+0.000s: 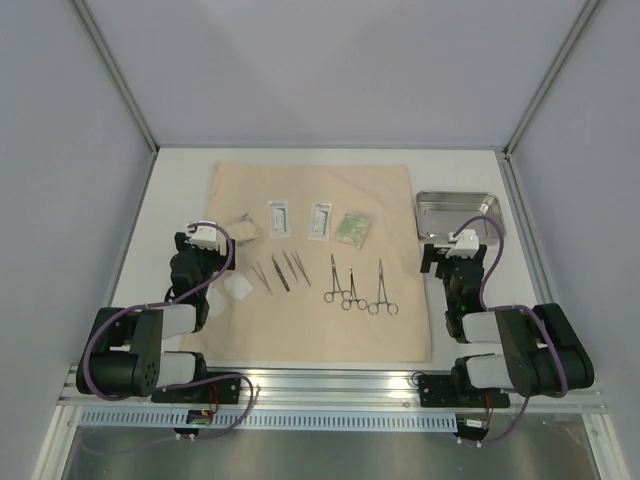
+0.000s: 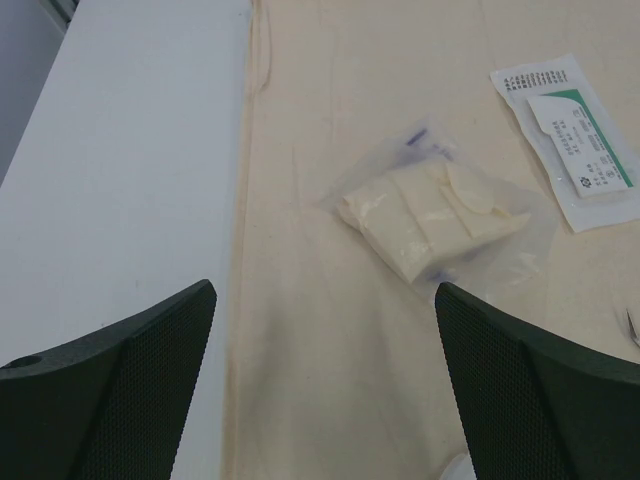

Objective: Prepare the surgical pack

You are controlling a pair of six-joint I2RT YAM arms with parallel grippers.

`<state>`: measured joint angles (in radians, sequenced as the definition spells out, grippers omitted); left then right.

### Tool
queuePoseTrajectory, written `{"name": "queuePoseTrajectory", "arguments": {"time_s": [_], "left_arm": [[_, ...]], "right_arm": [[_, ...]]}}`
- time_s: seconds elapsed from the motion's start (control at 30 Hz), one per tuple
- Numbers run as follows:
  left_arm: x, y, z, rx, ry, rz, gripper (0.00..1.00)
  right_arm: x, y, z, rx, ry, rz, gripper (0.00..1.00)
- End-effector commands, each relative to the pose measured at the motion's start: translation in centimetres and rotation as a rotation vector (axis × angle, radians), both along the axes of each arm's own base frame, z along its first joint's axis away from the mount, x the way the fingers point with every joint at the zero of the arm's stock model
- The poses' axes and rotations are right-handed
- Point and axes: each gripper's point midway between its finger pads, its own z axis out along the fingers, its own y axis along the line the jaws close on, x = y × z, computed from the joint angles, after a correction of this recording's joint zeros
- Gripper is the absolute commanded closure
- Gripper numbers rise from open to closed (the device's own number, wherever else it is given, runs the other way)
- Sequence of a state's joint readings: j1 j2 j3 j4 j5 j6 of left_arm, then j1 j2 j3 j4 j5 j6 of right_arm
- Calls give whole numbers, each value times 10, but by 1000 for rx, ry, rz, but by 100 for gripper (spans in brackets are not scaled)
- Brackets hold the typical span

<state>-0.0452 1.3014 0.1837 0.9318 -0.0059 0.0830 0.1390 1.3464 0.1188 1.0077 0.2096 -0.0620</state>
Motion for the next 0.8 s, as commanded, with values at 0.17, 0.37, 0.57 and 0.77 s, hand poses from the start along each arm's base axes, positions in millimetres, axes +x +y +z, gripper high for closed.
{"name": "queuePoseTrajectory", "arguments": {"time_s": [0.17,0.37,0.57,0.77], "left_arm": [[9,-4,22,-28,-74,-9,0],[11,-18,50,-12,-66,-101,0],[-5,-38,66,71,544,-340,31],[-99,-30,56,75,923,-412,32]], "right_arm": [[15,-17,75,50,-121,-118,0],[18,-1,153,350,-153,-132,0],[18,77,202,442,10,240,31],[4,140,191,388,137,367,30]]}}
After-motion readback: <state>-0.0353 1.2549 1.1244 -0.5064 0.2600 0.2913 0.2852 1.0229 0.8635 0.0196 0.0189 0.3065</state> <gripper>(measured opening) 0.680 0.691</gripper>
